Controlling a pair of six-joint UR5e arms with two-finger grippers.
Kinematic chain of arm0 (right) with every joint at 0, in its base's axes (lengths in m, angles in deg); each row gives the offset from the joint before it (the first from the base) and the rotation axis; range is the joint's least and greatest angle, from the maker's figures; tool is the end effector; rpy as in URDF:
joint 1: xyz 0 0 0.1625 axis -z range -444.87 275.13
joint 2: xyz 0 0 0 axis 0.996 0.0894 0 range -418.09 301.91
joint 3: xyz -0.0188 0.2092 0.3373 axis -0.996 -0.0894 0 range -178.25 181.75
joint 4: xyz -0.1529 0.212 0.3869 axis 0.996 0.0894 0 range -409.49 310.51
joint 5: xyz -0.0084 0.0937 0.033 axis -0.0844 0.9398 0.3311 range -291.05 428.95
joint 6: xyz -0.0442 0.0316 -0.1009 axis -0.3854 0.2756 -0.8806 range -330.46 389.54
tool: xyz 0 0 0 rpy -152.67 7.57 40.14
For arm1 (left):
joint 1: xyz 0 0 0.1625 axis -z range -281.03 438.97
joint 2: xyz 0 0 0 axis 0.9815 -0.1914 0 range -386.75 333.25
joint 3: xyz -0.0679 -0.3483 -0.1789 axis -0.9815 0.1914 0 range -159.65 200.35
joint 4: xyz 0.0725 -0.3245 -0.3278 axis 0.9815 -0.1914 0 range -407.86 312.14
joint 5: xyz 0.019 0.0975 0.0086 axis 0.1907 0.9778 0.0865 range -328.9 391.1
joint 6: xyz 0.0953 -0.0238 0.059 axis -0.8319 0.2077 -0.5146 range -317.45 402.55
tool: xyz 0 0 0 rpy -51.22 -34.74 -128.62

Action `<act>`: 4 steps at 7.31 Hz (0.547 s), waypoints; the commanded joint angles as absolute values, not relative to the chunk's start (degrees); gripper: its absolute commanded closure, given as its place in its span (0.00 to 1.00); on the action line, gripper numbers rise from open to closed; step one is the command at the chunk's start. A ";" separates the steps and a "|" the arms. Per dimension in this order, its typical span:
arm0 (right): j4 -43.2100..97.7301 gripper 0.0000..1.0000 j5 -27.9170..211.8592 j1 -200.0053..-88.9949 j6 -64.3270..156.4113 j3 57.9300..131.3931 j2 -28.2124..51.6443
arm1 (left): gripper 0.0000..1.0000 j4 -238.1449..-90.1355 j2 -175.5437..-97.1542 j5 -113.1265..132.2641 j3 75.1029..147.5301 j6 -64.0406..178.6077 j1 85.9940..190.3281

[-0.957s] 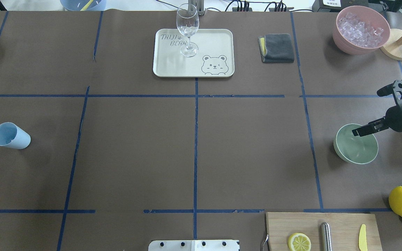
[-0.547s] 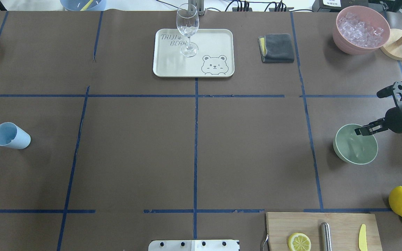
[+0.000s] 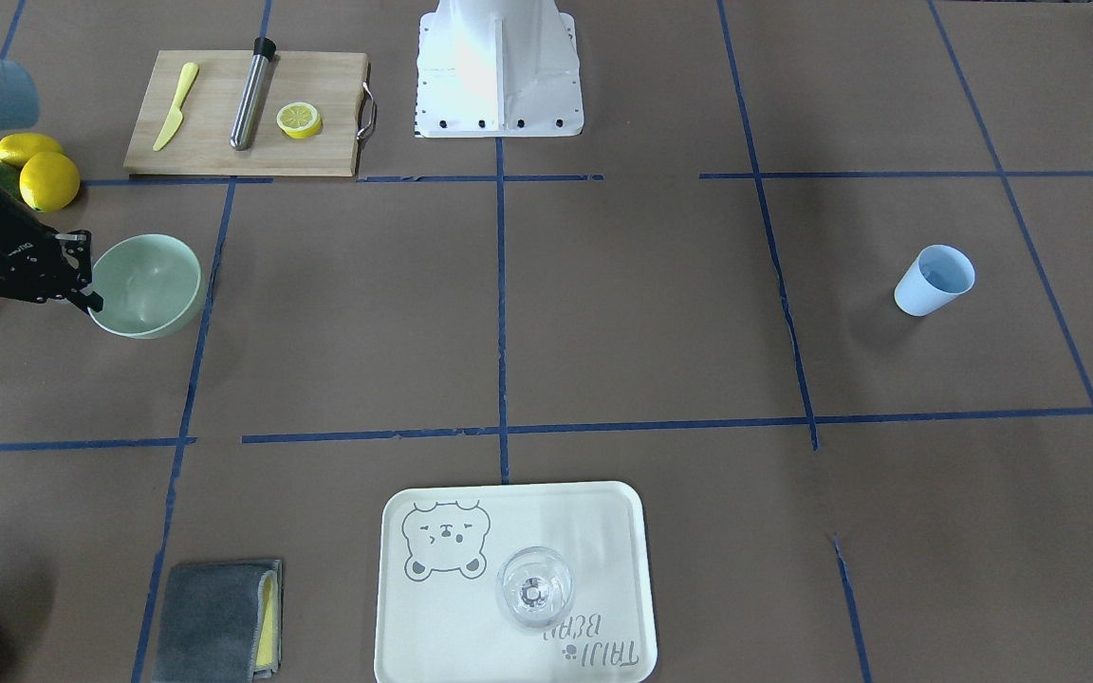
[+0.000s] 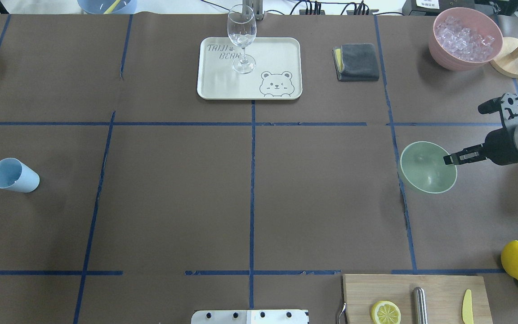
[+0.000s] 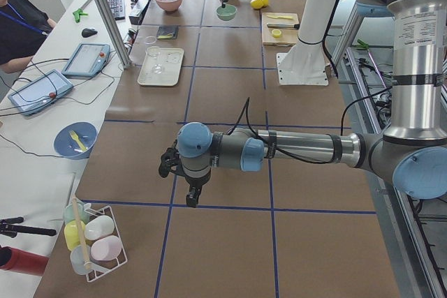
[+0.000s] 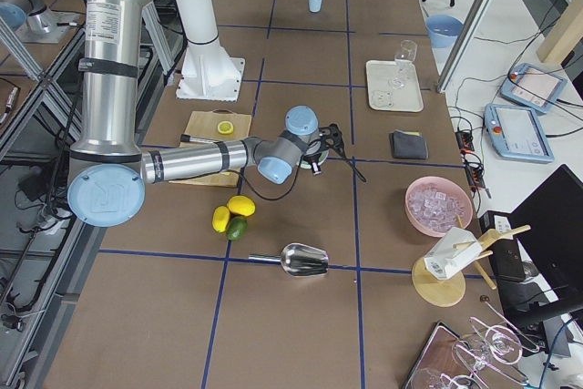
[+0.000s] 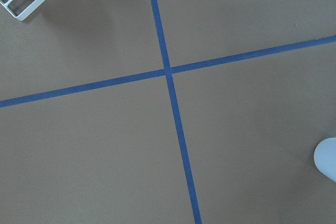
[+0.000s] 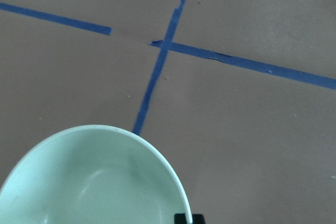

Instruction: Pour ice into bowl

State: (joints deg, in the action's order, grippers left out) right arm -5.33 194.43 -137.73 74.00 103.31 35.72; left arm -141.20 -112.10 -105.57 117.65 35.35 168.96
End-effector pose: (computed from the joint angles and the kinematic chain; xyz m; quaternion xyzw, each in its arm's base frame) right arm -0.2796 -0.4798 0.4738 0.1472 -0.4865 -0.0828 0.8572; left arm -0.0499 -0.5221 0.6056 0.0728 0.3918 0.0783 0.9138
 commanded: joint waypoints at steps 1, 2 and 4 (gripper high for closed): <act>-4.58 1.00 192.71 -130.71 89.14 103.71 24.24 | 0.00 -141.20 -112.10 -105.57 117.73 35.35 168.97; 1.78 1.00 188.61 -127.79 93.22 103.88 16.69 | 0.00 -141.20 -112.10 -105.57 117.73 35.43 168.97; 22.31 1.00 178.52 -119.63 97.62 103.27 0.78 | 0.00 -141.20 -112.10 -105.57 117.73 35.43 168.97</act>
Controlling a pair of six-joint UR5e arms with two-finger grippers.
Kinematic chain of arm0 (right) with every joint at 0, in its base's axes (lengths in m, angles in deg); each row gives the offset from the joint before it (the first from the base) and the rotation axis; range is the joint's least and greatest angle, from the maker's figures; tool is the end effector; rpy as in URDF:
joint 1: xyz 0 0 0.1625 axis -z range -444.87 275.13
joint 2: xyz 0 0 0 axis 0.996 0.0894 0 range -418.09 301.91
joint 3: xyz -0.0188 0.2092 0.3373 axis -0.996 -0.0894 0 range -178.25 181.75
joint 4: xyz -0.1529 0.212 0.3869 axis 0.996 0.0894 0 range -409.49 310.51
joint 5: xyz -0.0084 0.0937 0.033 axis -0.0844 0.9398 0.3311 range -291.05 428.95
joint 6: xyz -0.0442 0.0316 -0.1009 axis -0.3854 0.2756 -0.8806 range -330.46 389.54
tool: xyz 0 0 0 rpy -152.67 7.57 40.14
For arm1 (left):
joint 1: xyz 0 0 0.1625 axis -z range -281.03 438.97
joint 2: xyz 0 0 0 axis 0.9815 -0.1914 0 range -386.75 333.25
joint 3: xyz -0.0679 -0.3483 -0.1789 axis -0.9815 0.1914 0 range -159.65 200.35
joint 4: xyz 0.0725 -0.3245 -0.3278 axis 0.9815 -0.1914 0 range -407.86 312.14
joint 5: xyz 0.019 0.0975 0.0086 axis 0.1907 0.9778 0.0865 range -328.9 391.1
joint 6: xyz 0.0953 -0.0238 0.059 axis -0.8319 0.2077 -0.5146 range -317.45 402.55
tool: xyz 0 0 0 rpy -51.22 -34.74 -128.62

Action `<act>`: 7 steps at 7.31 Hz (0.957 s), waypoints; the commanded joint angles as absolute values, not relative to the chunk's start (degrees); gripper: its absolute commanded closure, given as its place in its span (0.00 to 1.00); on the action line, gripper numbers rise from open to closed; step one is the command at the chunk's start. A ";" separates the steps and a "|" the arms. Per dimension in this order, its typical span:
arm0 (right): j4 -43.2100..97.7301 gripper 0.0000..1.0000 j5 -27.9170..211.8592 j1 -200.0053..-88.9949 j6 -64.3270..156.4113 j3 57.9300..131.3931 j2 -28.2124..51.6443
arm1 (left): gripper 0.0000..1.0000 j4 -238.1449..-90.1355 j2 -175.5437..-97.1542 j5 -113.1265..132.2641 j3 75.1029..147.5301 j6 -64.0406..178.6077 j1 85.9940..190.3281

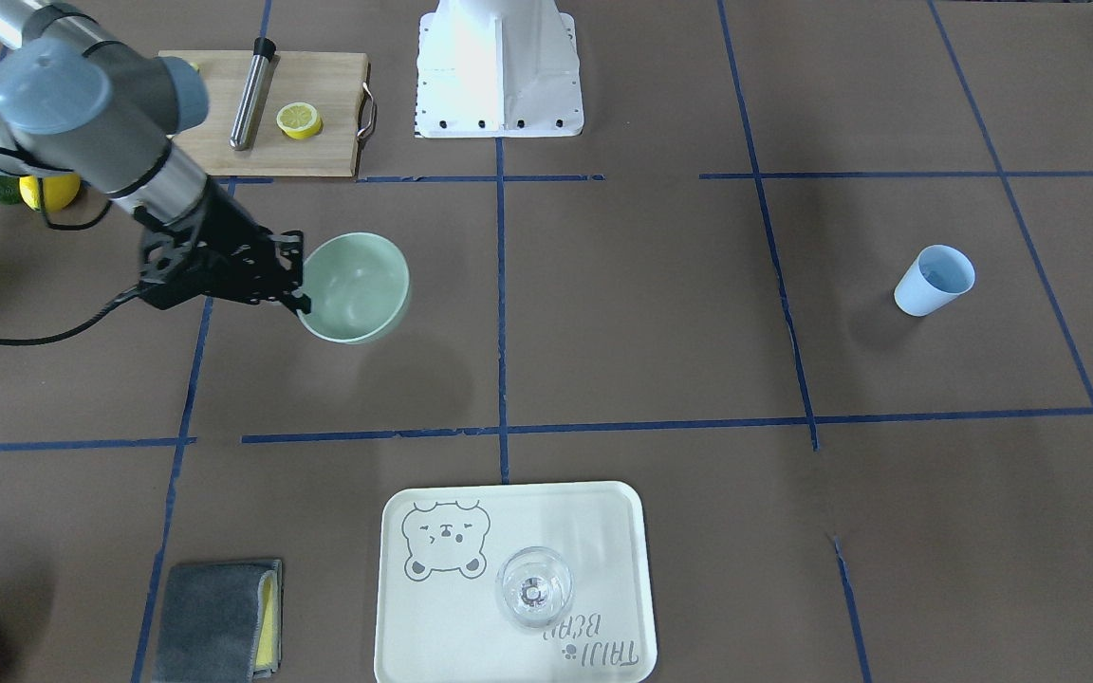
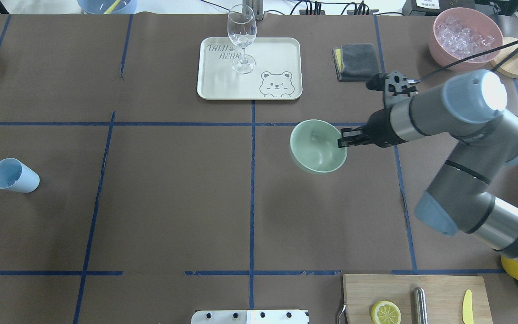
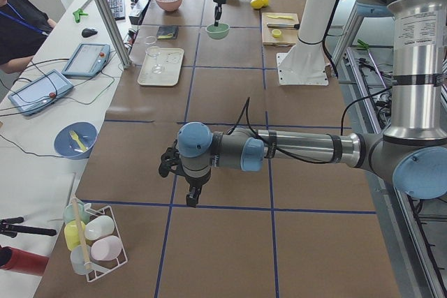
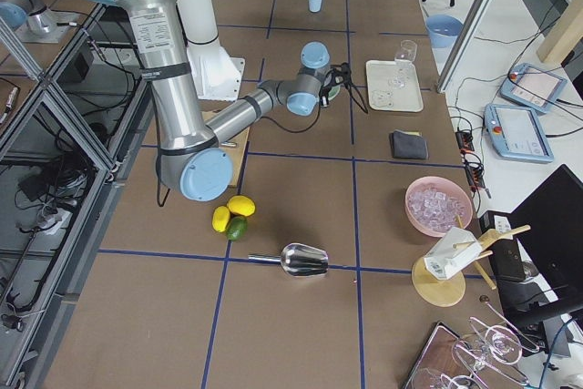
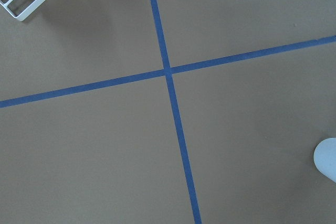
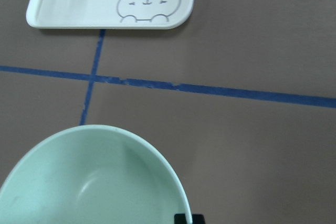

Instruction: Pour ice into bowl

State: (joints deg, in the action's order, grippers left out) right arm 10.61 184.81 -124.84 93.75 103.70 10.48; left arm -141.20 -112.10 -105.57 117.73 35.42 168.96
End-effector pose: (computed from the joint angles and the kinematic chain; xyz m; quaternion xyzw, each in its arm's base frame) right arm -0.4491 -0.4851 0.2435 0.1175 -0.5328 -0.0141 0.8379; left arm -0.0499 -0.5222 0.6049 0.0732 0.3918 0.0780 0.9138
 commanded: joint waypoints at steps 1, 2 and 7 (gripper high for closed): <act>27.28 1.00 173.85 -116.54 100.01 101.27 -5.30 | 0.00 -141.20 -112.10 -105.57 117.73 35.43 168.97; 27.85 1.00 171.19 -113.46 103.25 96.29 -10.40 | 0.00 -141.20 -112.10 -105.65 117.73 35.43 168.97; 27.51 0.89 164.05 -107.02 107.85 72.60 -27.59 | 0.00 -141.20 -112.10 -105.66 117.73 35.52 168.97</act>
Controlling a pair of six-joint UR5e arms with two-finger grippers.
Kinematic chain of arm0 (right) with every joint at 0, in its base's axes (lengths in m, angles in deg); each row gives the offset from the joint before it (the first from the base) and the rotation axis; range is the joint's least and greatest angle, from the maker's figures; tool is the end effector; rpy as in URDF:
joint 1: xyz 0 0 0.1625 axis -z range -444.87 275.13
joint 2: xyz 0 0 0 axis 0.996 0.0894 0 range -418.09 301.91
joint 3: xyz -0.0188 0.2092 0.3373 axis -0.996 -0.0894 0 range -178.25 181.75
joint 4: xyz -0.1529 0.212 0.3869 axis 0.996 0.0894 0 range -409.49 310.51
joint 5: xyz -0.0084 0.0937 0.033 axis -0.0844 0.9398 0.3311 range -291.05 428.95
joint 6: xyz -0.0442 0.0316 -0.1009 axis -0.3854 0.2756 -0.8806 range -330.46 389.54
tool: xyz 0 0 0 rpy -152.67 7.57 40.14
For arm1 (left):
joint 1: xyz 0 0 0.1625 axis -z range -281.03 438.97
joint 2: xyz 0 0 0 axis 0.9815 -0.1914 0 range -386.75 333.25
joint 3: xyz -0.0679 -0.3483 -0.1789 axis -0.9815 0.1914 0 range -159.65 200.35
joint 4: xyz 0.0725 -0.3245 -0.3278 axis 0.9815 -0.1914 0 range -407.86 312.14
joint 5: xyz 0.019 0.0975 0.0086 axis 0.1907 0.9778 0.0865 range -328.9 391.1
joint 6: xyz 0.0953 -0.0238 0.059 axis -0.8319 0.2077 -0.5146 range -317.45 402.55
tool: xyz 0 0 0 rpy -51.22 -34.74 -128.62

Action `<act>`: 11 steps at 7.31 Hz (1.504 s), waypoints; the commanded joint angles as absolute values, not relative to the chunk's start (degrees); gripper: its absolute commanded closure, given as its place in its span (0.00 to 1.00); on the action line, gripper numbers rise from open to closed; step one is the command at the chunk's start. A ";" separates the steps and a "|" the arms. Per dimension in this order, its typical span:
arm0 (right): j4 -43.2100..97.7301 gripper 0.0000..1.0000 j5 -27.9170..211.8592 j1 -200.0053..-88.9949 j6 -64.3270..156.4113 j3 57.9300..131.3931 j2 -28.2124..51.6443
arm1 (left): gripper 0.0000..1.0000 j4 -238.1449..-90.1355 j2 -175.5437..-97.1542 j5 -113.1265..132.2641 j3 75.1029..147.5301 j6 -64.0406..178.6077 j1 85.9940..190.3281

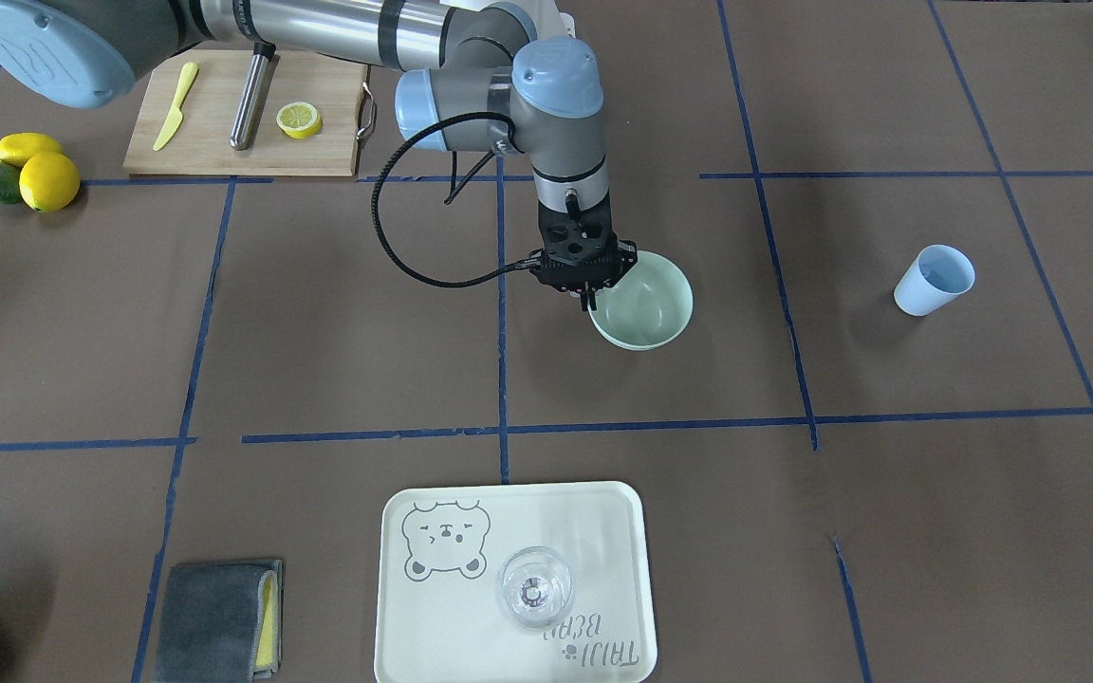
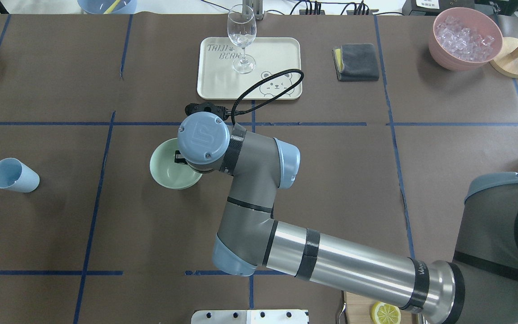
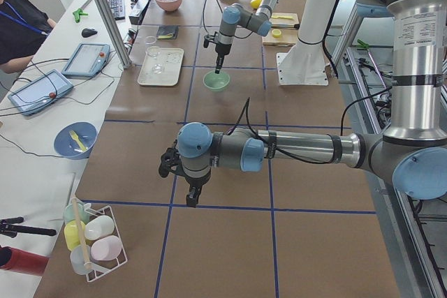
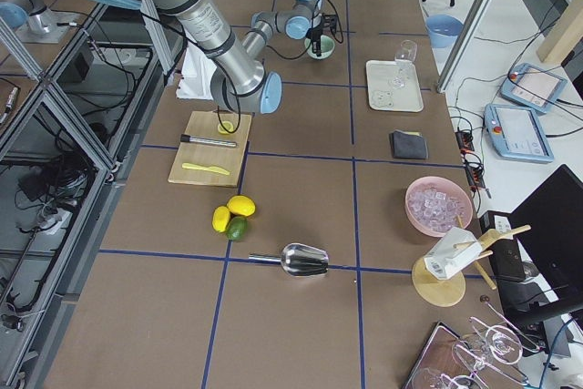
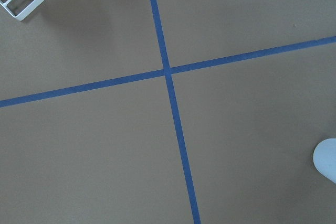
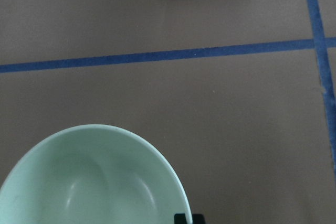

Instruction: Pour ice into bowl

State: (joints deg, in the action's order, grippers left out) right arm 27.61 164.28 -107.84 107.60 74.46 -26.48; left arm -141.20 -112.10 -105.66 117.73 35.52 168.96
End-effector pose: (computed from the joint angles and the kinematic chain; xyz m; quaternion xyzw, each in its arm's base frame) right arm -0.7131 -0.4355 0.0630 0.0964 -0.4450 0.0645 0.8880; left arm -0.0497 -0.5222 0.6047 0.0728 0.3926 0.0772 0.9136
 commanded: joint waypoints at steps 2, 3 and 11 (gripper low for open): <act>27.59 0.01 164.05 -106.84 107.94 72.68 -27.59 | 0.00 -141.20 -112.10 -105.66 117.73 35.52 168.97; 27.68 0.00 164.13 -107.02 107.68 73.03 -27.59 | 0.00 -141.20 -112.10 -105.66 117.73 35.61 168.97; 44.56 0.00 194.86 -146.06 53.39 96.24 -2.24 | 0.00 -143.12 -116.31 -105.65 119.13 35.69 168.70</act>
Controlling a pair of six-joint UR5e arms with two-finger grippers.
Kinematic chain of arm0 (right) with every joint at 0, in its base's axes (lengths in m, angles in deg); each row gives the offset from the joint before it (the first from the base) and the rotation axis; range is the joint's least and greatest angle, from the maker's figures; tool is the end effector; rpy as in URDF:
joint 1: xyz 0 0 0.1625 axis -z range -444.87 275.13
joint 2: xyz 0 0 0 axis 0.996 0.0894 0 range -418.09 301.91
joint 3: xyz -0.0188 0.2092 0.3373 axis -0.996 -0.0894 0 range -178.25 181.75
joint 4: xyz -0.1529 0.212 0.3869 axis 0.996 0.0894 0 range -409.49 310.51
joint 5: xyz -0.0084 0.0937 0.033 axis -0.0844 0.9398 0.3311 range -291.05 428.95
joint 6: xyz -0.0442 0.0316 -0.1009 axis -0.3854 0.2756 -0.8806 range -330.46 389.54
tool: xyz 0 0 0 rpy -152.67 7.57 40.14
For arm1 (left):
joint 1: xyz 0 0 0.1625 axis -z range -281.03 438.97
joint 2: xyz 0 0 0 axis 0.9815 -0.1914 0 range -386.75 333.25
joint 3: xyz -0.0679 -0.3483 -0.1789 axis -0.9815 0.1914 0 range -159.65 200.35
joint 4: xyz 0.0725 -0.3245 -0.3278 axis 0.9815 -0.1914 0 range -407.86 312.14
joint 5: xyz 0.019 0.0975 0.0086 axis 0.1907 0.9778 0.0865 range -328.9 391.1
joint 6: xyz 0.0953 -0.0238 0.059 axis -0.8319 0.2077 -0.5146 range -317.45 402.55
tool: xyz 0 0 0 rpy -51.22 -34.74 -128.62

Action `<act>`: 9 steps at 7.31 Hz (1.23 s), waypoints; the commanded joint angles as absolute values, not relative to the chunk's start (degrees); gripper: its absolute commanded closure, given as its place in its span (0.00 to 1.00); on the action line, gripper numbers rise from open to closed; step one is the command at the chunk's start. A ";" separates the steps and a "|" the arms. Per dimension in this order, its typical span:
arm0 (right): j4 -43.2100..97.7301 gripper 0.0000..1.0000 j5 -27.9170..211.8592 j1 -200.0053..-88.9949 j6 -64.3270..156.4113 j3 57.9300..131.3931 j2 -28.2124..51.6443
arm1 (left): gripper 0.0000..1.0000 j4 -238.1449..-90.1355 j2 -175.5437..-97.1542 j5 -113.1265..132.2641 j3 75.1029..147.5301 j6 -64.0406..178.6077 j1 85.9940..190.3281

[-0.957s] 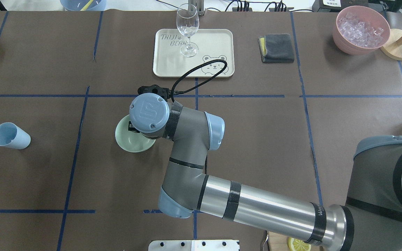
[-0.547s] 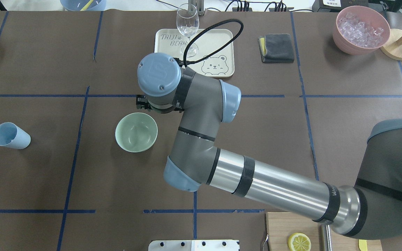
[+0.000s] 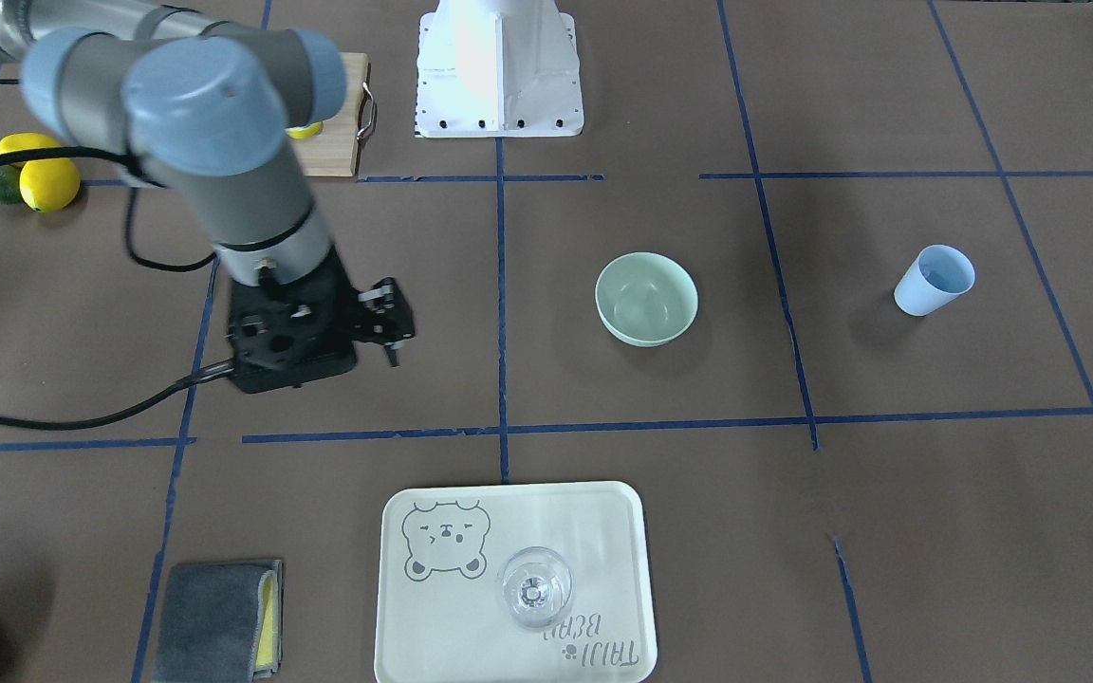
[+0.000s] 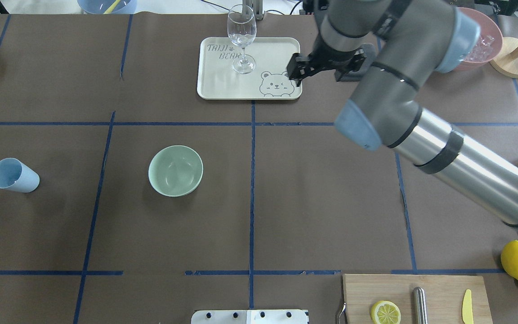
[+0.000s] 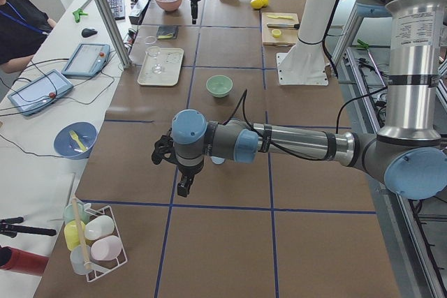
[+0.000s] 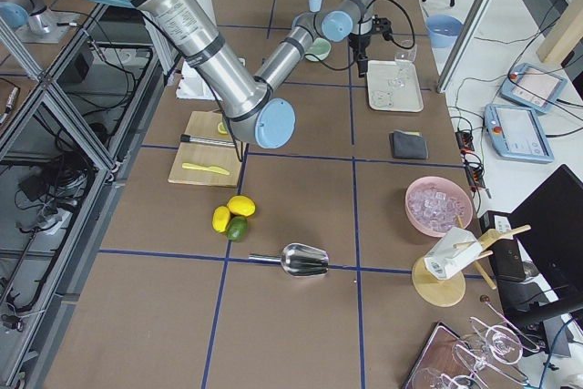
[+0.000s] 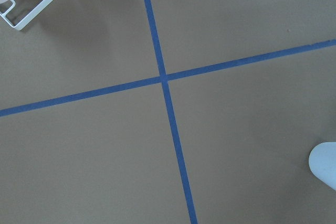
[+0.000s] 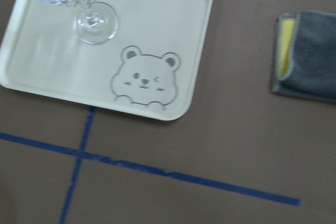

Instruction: Pour ice into bowl

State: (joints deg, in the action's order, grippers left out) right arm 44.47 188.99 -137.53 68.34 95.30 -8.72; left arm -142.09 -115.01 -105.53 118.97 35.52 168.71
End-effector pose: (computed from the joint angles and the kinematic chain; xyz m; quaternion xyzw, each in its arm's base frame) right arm -0.3762 -0.6184 0.1636 0.1113 -0.3964 -0.0775 0.9080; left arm -0.0475 -0.5454 0.5641 0.1121 0.3880 0.0963 0.9097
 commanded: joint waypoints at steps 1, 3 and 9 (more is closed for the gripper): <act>44.56 0.00 197.94 -152.22 41.00 95.89 2.68 | 0.00 -146.09 -116.92 -105.74 119.22 35.70 168.79; 44.30 0.00 201.13 -162.52 21.19 95.36 13.31 | 0.00 -155.55 -116.67 -105.83 119.05 35.44 168.88; 43.77 0.00 200.35 -171.09 17.32 99.58 27.78 | 0.00 -188.00 -116.14 -104.79 119.23 63.78 162.24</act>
State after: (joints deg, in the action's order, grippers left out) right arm 43.77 200.44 -170.89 17.20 98.95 26.99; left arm -180.89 -116.44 -105.64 119.32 56.08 166.17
